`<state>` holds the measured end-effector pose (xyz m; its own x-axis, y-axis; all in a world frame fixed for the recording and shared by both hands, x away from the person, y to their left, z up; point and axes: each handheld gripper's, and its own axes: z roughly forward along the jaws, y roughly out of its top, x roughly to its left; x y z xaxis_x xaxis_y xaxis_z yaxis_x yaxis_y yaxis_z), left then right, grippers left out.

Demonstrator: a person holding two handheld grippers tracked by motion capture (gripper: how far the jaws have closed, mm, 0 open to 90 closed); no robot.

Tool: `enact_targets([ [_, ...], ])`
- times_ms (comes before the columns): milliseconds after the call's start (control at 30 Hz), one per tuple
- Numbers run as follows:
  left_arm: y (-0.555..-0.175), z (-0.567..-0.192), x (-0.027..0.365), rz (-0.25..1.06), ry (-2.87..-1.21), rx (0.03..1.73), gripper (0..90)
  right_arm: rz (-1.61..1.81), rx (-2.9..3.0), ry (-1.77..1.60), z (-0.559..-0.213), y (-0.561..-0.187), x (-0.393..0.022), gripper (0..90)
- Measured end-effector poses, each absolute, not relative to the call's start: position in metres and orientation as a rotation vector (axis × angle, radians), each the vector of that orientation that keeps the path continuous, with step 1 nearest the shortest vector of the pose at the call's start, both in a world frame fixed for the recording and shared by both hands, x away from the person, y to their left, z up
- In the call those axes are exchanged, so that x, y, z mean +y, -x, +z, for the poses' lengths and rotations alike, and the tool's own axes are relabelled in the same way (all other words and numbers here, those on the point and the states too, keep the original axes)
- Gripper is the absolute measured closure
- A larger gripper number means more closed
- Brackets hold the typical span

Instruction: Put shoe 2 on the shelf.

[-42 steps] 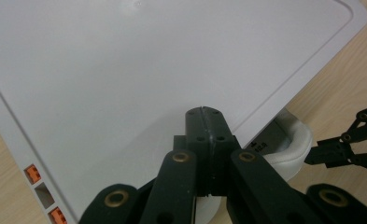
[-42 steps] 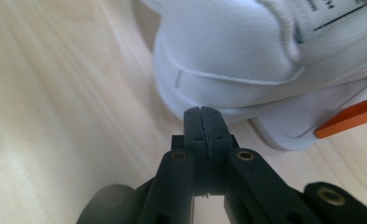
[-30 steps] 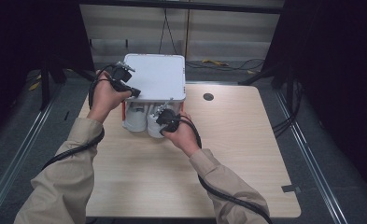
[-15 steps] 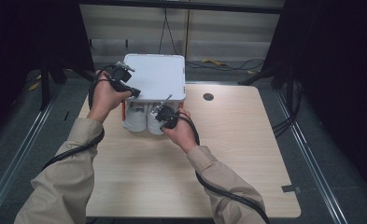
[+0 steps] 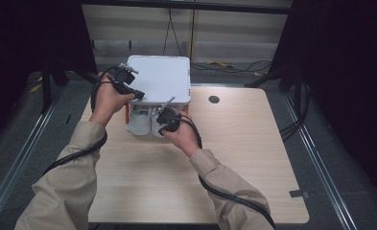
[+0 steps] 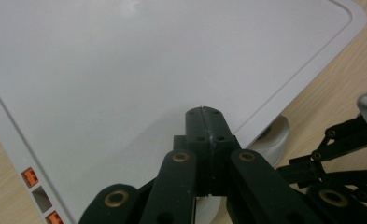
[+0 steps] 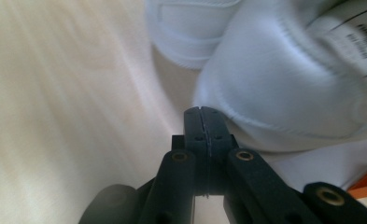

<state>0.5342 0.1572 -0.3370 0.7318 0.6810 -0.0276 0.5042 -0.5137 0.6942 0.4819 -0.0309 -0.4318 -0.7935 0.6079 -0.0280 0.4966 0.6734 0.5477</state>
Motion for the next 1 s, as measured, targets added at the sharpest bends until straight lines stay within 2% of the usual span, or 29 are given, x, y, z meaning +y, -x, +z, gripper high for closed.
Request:
enact_targets([
  [800,-0.534,-0.337,0.157,0.328,-2.217,0.899,90.0,0.728,2.659,-0.856,-0.432,-0.485,-0.024,89.4],
  [967,-0.535,-0.333,0.154,0.353,-2.251,0.911,90.0,0.758,2.710,-0.909,-0.430,-0.476,-0.031,74.9],
  [1000,-0.535,-0.332,0.153,0.356,-2.254,0.916,86.1,0.768,2.725,-0.921,-0.428,-0.473,-0.035,68.3],
])
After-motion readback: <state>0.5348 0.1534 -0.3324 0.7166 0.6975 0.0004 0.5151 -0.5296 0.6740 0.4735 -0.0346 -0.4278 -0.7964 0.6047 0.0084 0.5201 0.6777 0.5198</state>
